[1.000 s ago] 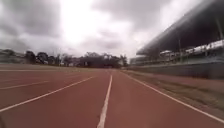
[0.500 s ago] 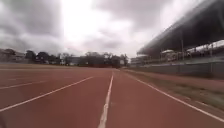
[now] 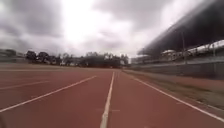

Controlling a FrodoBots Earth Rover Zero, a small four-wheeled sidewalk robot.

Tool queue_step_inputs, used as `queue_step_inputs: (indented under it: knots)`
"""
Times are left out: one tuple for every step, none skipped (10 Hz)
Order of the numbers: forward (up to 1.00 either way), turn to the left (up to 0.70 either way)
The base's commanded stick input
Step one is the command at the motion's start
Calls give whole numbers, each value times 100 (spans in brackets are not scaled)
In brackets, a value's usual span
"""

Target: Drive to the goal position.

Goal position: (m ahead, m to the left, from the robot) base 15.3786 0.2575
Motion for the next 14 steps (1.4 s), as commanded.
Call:
queue_step_inputs:
  knots:
    - [70,0]
    - [70,0]
    - [70,0]
    - [70,0]
    - [70,0]
    - [70,0]
    - [70,0]
    - [70,0]
    - [70,0]
    - [70,0]
    - [70,0]
    - [70,0]
    - [70,0]
    - [70,0]
